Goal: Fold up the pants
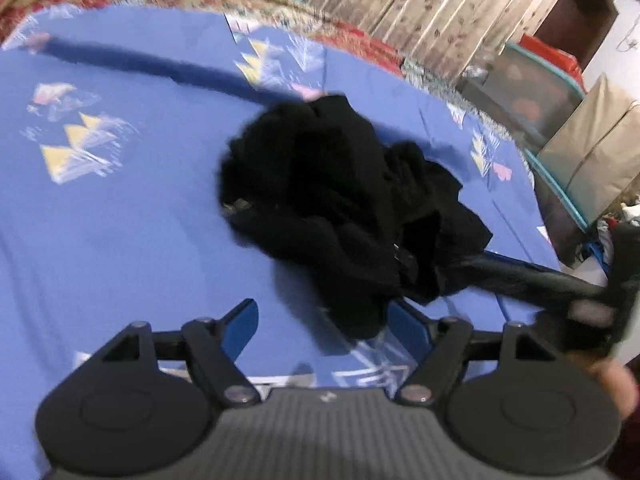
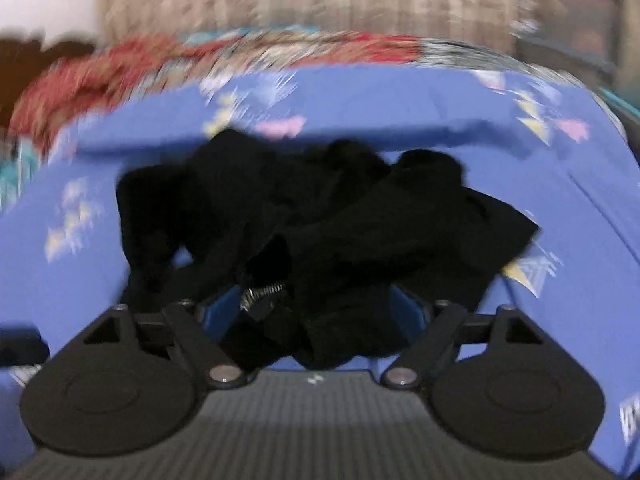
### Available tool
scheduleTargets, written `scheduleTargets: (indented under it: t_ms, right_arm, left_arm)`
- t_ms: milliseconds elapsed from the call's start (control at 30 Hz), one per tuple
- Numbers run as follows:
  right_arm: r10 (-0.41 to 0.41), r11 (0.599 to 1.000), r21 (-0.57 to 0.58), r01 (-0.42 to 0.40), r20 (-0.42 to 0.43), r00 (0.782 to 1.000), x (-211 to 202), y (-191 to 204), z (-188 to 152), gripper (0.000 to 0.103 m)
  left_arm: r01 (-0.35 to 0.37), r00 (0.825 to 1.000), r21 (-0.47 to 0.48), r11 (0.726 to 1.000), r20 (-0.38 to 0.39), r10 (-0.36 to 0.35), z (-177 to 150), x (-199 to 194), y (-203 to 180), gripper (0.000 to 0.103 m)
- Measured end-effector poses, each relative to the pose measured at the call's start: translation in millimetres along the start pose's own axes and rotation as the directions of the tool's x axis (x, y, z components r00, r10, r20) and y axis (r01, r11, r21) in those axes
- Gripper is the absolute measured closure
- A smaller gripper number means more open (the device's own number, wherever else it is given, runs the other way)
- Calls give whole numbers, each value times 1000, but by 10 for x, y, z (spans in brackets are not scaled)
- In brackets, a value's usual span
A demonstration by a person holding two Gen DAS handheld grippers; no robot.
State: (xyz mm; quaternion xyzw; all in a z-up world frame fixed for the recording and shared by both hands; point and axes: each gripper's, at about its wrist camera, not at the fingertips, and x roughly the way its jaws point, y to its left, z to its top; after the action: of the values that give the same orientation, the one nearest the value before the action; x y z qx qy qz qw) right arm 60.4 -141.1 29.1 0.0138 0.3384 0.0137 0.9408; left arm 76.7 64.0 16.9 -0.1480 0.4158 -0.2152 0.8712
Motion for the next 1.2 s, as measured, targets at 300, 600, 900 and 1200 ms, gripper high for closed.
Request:
scheduleTargets:
  t_ms: [300, 600, 900, 1200]
  right_arm:
    - [-228, 968, 137, 209, 143, 963, -141, -1218, 258, 81]
    - [-648, 626, 560, 543, -13, 761, -851, -3278, 330, 67]
    - [-154, 779, 617, 108, 22, 988, -600, -2439, -86, 61]
    - [-47, 787, 616, 46, -15, 999, -126, -1934, -20, 55]
  left_arm:
    - [-64, 997, 41, 997, -47, 66, 49, 416, -355, 26]
    - [-52, 994, -114, 992, -98, 41, 179, 661, -200, 31]
    - [-10, 989, -216, 976, -144, -22, 213, 799, -72, 95]
    - [6, 993, -279, 960, 118, 28, 319, -1187, 698, 95]
